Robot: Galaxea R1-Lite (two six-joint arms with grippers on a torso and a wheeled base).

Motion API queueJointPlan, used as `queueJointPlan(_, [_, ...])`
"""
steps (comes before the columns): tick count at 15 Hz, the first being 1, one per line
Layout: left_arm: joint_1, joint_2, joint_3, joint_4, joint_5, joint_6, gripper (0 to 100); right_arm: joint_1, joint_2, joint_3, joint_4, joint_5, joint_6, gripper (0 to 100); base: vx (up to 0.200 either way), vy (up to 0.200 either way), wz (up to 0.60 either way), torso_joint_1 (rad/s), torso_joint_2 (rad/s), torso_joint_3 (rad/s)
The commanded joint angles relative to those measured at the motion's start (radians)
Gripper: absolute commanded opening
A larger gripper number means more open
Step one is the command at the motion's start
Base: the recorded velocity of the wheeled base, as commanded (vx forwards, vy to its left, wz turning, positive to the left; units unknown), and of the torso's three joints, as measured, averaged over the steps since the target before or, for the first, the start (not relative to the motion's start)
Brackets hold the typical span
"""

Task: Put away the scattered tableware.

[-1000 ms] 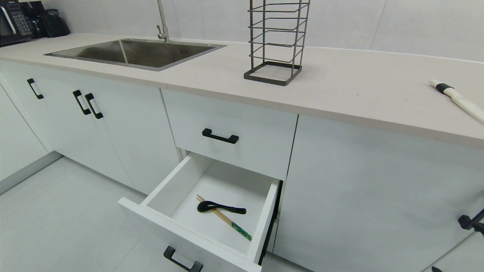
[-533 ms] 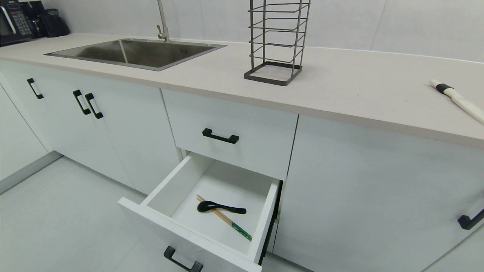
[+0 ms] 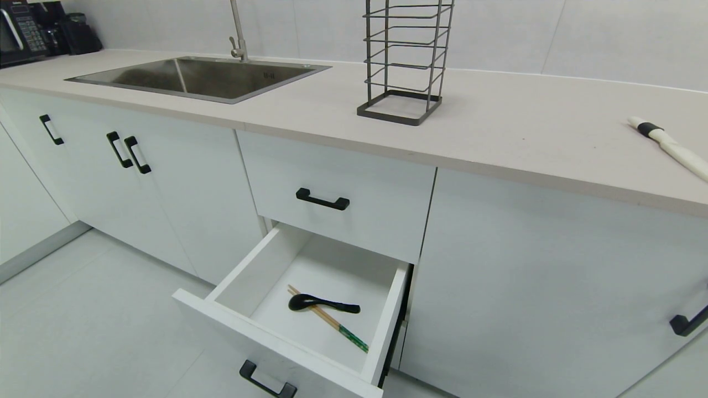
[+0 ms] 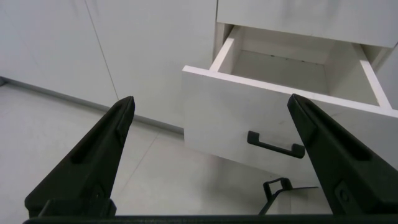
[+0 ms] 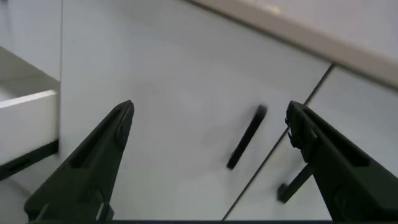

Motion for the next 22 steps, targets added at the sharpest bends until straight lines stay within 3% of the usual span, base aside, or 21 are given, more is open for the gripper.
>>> queueJointPlan(1, [0.002, 0.001, 0.0, 0.001, -0.001, -0.001, 100, 0.002, -0.01, 0.002, 0.101, 0.044, 0.004, 100, 0.0, 0.0, 0.0, 0.0, 0.0, 0.0])
queueJointPlan(3, [0.002, 0.001, 0.0, 0.0, -0.001, -0.001, 100, 0.003, -0.01, 0.002, 0.116, 0.205, -0.062, 100, 0.0, 0.0, 0.0, 0.0, 0.0, 0.0])
queueJointPlan(7, [0.0, 0.001, 0.0, 0.0, -0.005, 0.018, 100, 0.003, -0.01, 0.002, 0.101, 0.201, -0.063, 100, 0.0, 0.0, 0.0, 0.0, 0.0, 0.0])
queueJointPlan(9, [0.0, 0.001, 0.0, -0.005, -0.031, 0.05, 100, 0.005, -0.01, 0.002, 0.1, 0.201, -0.059, 100, 0.0, 0.0, 0.0, 0.0, 0.0, 0.0])
queueJointPlan(10, [0.0, 0.001, 0.0, -0.007, -0.034, 0.054, 100, 0.003, -0.01, 0.002, 0.1, 0.185, -0.036, 100, 0.0, 0.0, 0.0, 0.0, 0.0, 0.0])
queueJointPlan(12, [0.0, 0.001, 0.0, -0.008, -0.036, 0.058, 100, 0.003, -0.01, 0.002, 0.109, -0.074, 0.104, 100, 0.0, 0.0, 0.0, 0.0, 0.0, 0.0])
queueJointPlan(13, [0.002, 0.001, -0.018, -0.036, -0.034, 0.041, 100, 0.002, -0.01, 0.002, 0.113, -0.097, 0.144, 100, 0.0, 0.0, 0.0, 0.0, 0.0, 0.0])
queueJointPlan(14, [0.017, 0.055, -0.17, -0.186, -0.038, 0.004, 100, 0.002, -0.012, 0.002, 0.15, -0.109, 0.176, 100, 0.0, 0.0, 0.0, 0.0, 0.0, 0.0])
queueJointPlan(16, [0.014, 0.181, -0.288, -0.241, -0.048, 0.008, 100, 0.003, -0.01, 0.002, 0.175, -0.114, 0.191, 100, 0.0, 0.0, 0.0, 0.0, 0.0, 0.0])
queueJointPlan(18, [-0.095, 0.287, -0.305, -0.056, -0.143, -0.018, 100, 0.003, -0.01, 0.002, 0.175, -0.115, 0.197, 100, 0.0, 0.0, 0.0, 0.0, 0.0, 0.0])
queueJointPlan(20, [-0.16, 0.425, -0.327, 0.036, -0.177, -0.028, 100, 0.003, -0.01, 0.002, 0.176, -0.126, 0.225, 100, 0.0, 0.0, 0.0, 0.0, 0.0, 0.0])
queueJointPlan(21, [-0.167, 0.463, -0.327, 0.038, -0.197, -0.021, 100, 0.003, -0.01, 0.002, 0.178, -0.134, 0.24, 100, 0.0, 0.0, 0.0, 0.0, 0.0, 0.0])
queueJointPlan(22, [-0.176, 0.555, -0.325, 0.038, -0.271, 0.019, 100, 0.003, -0.01, 0.002, 0.181, -0.146, 0.259, 100, 0.0, 0.0, 0.0, 0.0, 0.0, 0.0])
